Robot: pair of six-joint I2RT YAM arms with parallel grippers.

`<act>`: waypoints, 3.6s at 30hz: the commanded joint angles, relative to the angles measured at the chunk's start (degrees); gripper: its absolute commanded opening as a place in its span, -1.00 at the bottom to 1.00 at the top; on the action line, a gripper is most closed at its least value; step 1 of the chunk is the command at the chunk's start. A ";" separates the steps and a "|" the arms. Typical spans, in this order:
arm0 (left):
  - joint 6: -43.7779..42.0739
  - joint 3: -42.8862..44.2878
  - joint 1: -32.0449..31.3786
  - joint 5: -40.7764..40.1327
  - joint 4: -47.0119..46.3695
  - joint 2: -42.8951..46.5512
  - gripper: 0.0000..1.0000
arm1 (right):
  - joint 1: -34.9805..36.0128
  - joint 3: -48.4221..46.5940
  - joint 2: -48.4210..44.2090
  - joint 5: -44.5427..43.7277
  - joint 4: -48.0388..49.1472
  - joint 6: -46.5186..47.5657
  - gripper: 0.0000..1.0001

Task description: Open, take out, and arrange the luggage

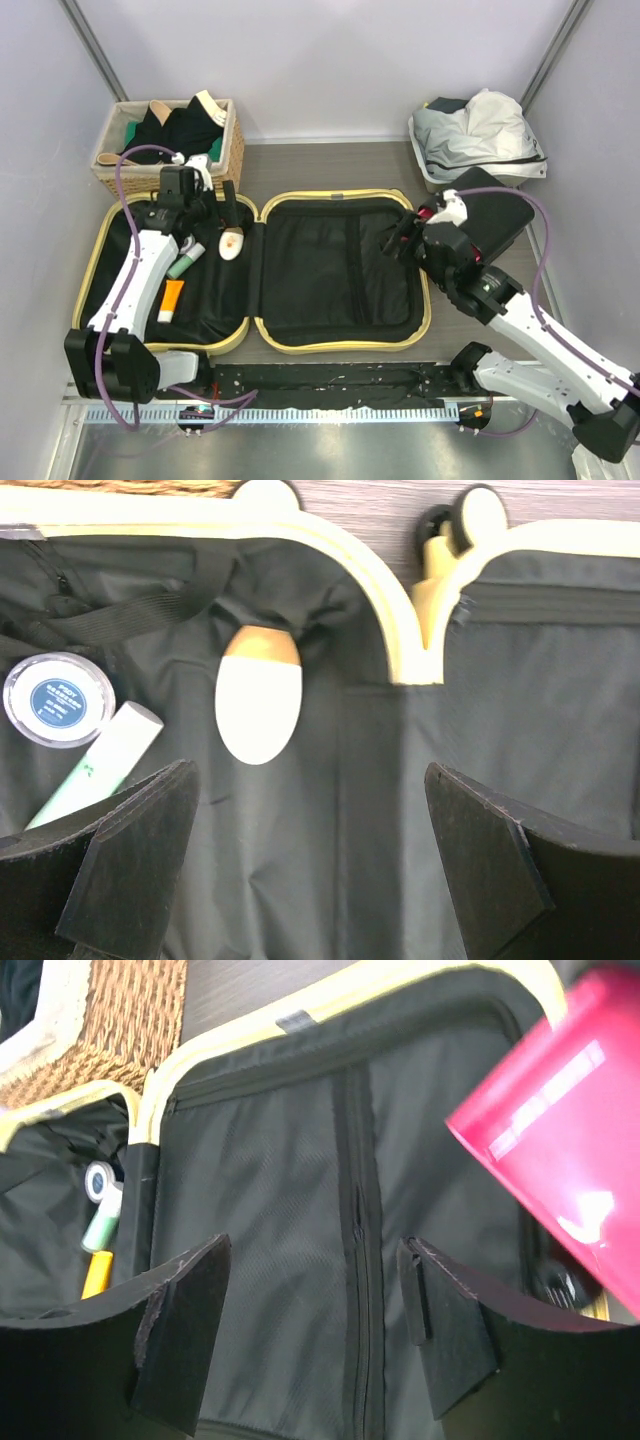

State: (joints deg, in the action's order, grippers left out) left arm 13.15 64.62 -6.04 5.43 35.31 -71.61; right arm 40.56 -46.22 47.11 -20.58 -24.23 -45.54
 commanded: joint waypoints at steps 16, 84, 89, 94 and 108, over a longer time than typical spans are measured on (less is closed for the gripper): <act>1.00 4.46 2.88 -4.38 -3.41 -24.96 0.63 | -3.20 -12.85 10.11 4.84 17.37 23.83 0.28; 53.74 -10.22 -20.32 14.61 -44.89 -0.19 -0.46 | 7.79 -21.64 31.81 13.11 21.06 28.40 -0.12; 53.74 -9.95 -21.64 15.05 -45.16 -0.28 -0.21 | 7.87 -21.72 31.73 9.96 21.24 29.54 -0.97; 46.73 -7.15 -19.81 12.50 -36.91 0.77 0.79 | 7.87 -22.34 27.52 3.98 14.94 31.91 -0.98; 22.02 6.13 -3.80 5.38 -14.21 -0.45 0.99 | 1.55 -28.14 21.88 -19.94 -25.77 40.79 -0.98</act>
State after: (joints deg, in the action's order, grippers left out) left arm 44.16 68.10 -9.54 13.34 15.77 -70.87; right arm 45.25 -71.96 67.88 -33.30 -35.86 -7.94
